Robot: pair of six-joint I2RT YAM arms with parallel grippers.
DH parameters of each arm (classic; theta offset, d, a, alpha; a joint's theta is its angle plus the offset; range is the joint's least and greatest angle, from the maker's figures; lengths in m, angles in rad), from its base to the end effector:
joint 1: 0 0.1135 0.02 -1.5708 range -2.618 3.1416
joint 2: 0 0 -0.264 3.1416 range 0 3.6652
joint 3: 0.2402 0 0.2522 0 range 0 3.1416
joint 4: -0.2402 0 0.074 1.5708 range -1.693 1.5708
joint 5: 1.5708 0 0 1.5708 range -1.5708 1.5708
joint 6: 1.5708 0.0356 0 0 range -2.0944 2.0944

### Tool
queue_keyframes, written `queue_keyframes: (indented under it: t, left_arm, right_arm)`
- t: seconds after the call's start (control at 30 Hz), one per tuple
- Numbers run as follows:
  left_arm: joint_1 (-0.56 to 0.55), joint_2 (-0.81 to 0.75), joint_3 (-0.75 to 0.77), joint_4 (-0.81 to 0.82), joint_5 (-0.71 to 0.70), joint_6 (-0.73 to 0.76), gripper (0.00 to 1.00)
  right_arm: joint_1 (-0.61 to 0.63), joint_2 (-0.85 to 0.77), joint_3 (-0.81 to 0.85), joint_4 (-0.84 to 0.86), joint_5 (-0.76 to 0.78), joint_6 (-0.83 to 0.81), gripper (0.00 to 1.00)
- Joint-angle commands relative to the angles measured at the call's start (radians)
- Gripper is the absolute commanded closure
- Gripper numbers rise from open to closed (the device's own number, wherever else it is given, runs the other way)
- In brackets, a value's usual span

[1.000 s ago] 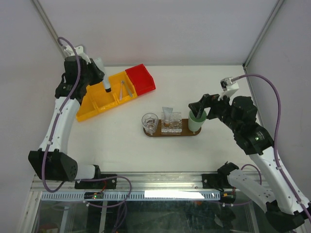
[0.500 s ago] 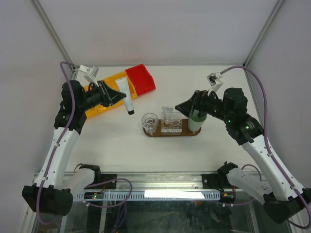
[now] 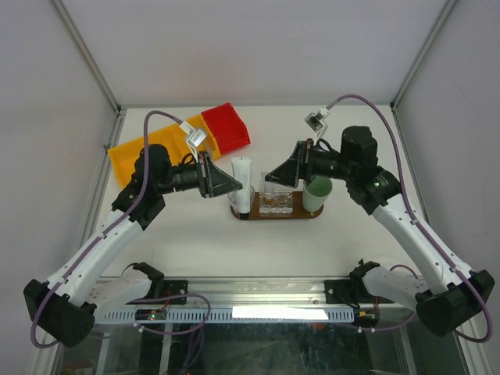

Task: Prepare toiletry sets of a toothbrush and toothpaste on the tray

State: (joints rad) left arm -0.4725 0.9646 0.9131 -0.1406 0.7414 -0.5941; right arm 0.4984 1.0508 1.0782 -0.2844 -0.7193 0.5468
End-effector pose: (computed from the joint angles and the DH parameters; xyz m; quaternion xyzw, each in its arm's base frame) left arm 0.1811 -0.1196 0.3586 0.1863 0.7319 -0.5421 0.3684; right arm 0.1904 0.1303 0.3837 -0.1969 0.7462 0.5268 0.3562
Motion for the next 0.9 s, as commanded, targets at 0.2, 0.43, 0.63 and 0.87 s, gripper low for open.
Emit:
queue_keyframes:
  t: [0.2, 0.43, 0.63, 0.87]
  left_arm:
    - [-0.163, 0.075, 0.031, 0.023, -0.019, 0.128, 1.00]
    - [-0.206, 0.080, 0.033, 0.022, -0.019, 0.153, 1.00]
    - [-0.223, 0.099, 0.046, 0.004, -0.016, 0.173, 1.00]
    - [-0.225, 0.099, 0.050, -0.003, -0.013, 0.180, 1.00]
  right_arm:
    - [0.005, 0.075, 0.119, 0.020, -0.298, -0.052, 0.33]
    - [0.008, 0.107, 0.121, 0.011, -0.366, -0.067, 0.55]
    - [0.025, 0.129, 0.106, 0.005, -0.381, -0.080, 0.68]
    - [0.029, 0.137, 0.098, -0.005, -0.404, -0.102, 0.90]
